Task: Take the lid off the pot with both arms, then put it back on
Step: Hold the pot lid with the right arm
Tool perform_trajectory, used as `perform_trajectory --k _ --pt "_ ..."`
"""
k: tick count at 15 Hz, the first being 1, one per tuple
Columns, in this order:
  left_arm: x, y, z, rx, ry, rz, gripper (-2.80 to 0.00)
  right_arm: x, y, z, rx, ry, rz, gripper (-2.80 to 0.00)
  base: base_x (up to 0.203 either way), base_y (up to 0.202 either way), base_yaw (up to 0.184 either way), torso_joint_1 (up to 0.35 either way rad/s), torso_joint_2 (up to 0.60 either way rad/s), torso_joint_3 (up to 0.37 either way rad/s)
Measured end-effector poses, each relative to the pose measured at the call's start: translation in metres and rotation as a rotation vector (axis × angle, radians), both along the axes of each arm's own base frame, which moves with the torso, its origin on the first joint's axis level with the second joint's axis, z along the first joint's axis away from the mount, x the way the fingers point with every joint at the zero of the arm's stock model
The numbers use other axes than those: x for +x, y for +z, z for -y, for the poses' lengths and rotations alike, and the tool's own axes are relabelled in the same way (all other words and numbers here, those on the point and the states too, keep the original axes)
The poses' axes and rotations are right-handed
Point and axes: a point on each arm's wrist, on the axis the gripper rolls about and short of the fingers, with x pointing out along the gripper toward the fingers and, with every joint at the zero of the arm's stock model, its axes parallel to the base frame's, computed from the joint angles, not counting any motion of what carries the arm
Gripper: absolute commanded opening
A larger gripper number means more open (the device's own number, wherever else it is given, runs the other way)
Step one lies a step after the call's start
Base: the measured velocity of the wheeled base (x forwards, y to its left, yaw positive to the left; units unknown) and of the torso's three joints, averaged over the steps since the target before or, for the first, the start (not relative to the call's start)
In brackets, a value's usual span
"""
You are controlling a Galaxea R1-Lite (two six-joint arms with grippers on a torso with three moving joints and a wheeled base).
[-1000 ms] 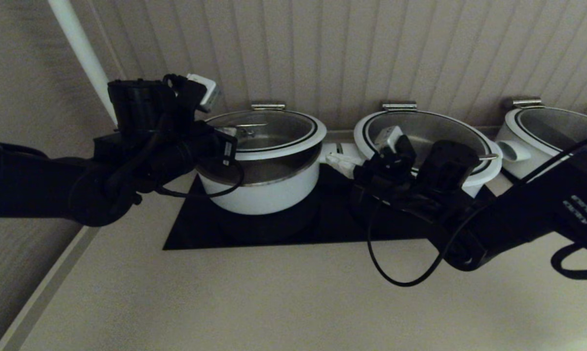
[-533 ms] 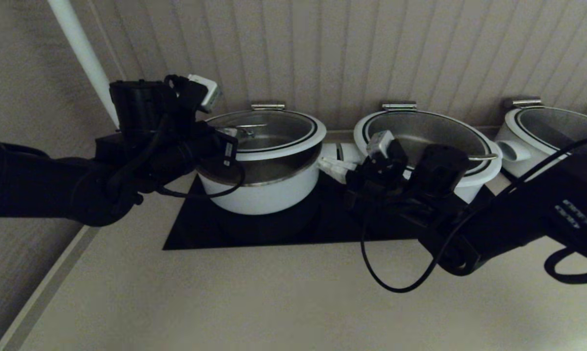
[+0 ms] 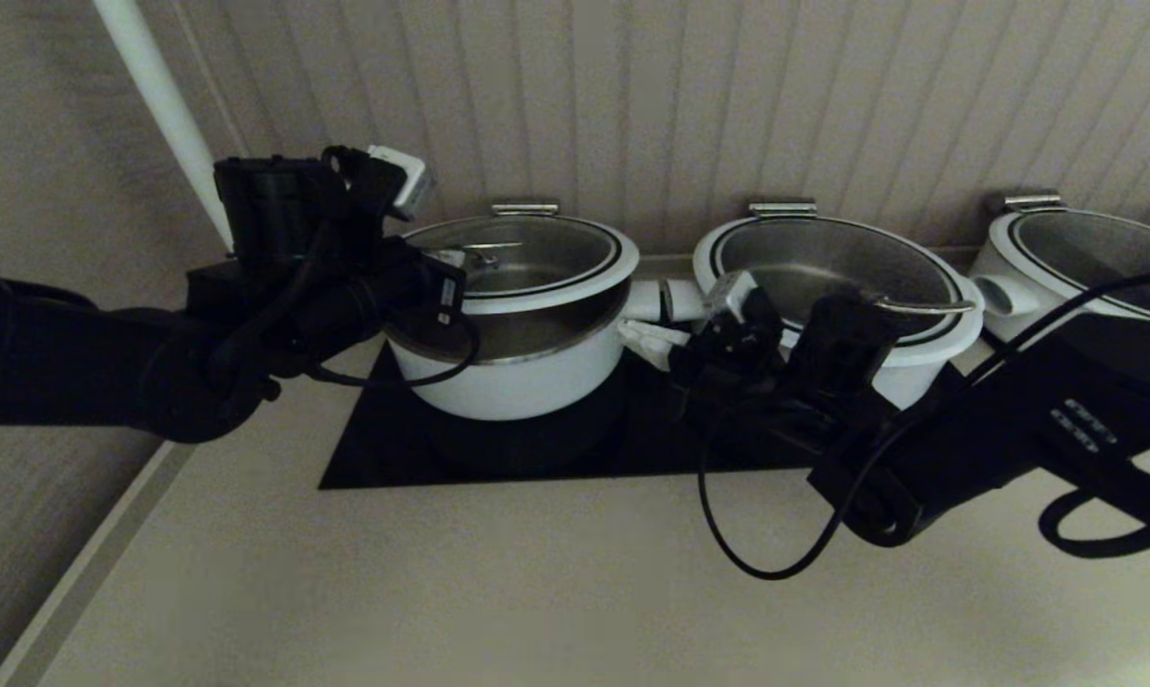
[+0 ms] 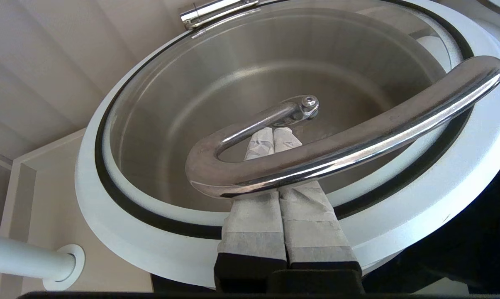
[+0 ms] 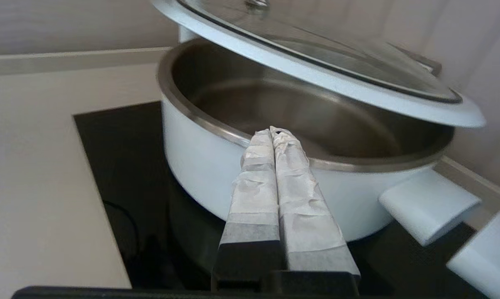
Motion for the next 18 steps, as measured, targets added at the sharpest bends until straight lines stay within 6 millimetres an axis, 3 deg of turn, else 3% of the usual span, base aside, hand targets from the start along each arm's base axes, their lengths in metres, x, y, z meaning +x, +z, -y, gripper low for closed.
perform_trajectory --k 4,18 --pt "-0.001 0.001 0.0 -0.001 0.0 0.004 -2.8 0.005 -0.003 -0.001 0.009 -0.044 -0.003 -2.8 0.0 0.0 0.0 0.0 0.0 0.0" --pt "-0.004 0.004 -0.001 -0.002 0.001 0.011 -2.8 0.025 0.022 -0.011 0.055 -0.079 0.063 -2.8 0.0 0.0 0.0 0.0 0.0 0.0"
